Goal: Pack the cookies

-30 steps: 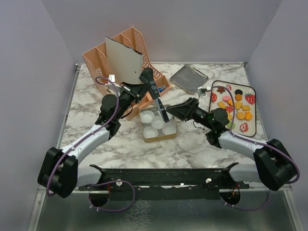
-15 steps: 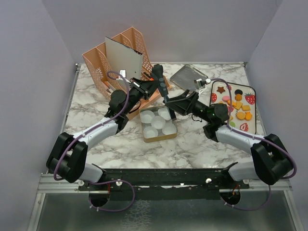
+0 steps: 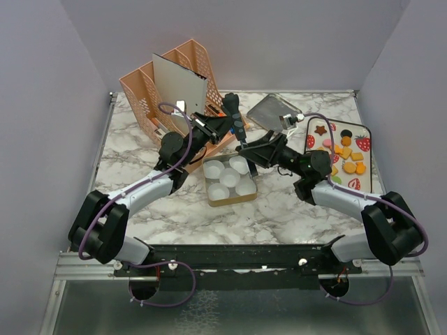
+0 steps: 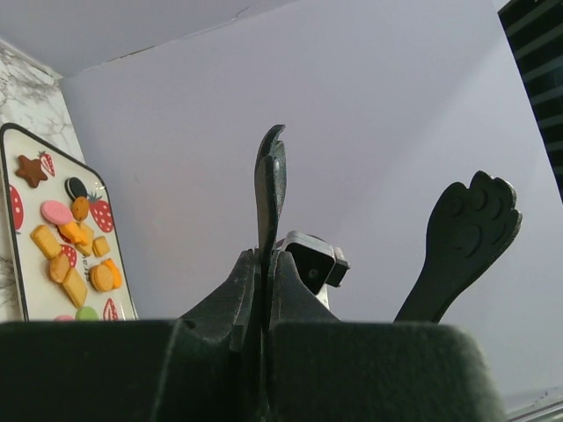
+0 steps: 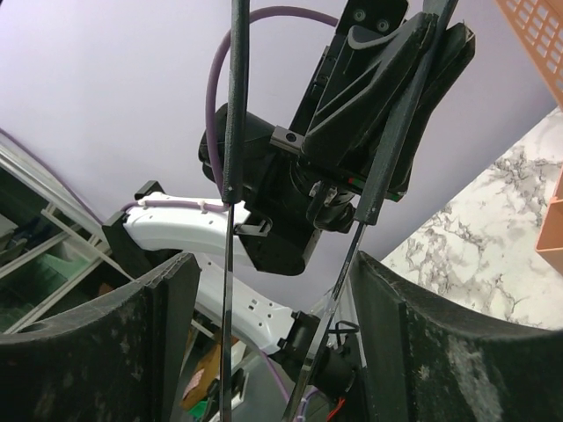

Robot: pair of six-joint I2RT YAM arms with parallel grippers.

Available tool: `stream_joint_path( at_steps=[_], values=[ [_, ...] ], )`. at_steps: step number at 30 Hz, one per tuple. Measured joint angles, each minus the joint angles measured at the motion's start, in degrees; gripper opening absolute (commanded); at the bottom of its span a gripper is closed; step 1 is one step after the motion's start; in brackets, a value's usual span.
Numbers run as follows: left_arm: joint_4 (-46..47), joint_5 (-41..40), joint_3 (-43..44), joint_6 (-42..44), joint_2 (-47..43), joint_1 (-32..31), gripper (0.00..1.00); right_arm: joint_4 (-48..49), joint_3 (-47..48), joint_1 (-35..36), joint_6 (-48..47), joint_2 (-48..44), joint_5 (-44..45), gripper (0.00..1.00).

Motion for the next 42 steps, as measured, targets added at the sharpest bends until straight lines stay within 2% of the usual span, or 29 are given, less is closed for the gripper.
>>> stream_joint_path(
  at_steps=[6, 10, 14, 22, 30, 36, 38, 40, 42],
  values=[
    [0.66, 0.57, 0.07, -0.04, 0.44, 0.0, 0.0, 0.0, 0.0, 0.02, -0.44, 0.0, -0.52, 0.71],
    [0.85, 1.2, 0.15, -0.17, 0.94, -0.33, 0.0, -0.04, 0.07, 0.0, -0.63, 0.0, -0.76, 0.66],
    [1.18, 1.77, 0.33, -0.26, 0.96, -0.66, 0.0, -0.07, 0.09, 0.0, -1.07, 0.0, -0.92, 0.54],
    [2.01, 1.86, 0.31, 0.2, 0.96, -0.72, 0.01, -2.45, 0.09, 0.0, -3.06, -0.55, -1.03, 0.49],
    [2.84, 0.46, -3.63, 0.7, -0.46, -0.7, 0.38, -12.22, -0.17, 0.02, -8.74, -4.13, -1.57, 0.45],
    [1.7, -1.18, -8.68, 1.07, -3.58, -0.13, 0.59, -21.49, -0.33, 0.02, -15.04, -8.09, -1.4, 0.44],
    [0.02, -2.16, -10.49, 1.92, -5.57, 0.26, 0.75, -25.31, -0.33, 0.0, -17.73, -9.64, -0.85, 0.44],
    [-1.84, -3.17, -11.89, 2.58, -7.45, 0.66, 0.97, -29.27, -0.15, 0.0, -20.85, -11.06, -0.04, 0.43],
    [-4.92, -4.31, -13.25, 4.09, -9.9, 1.14, 0.99, -33.73, 0.31, 0.0, -24.15, -12.22, 1.01, 0.43]
  ],
)
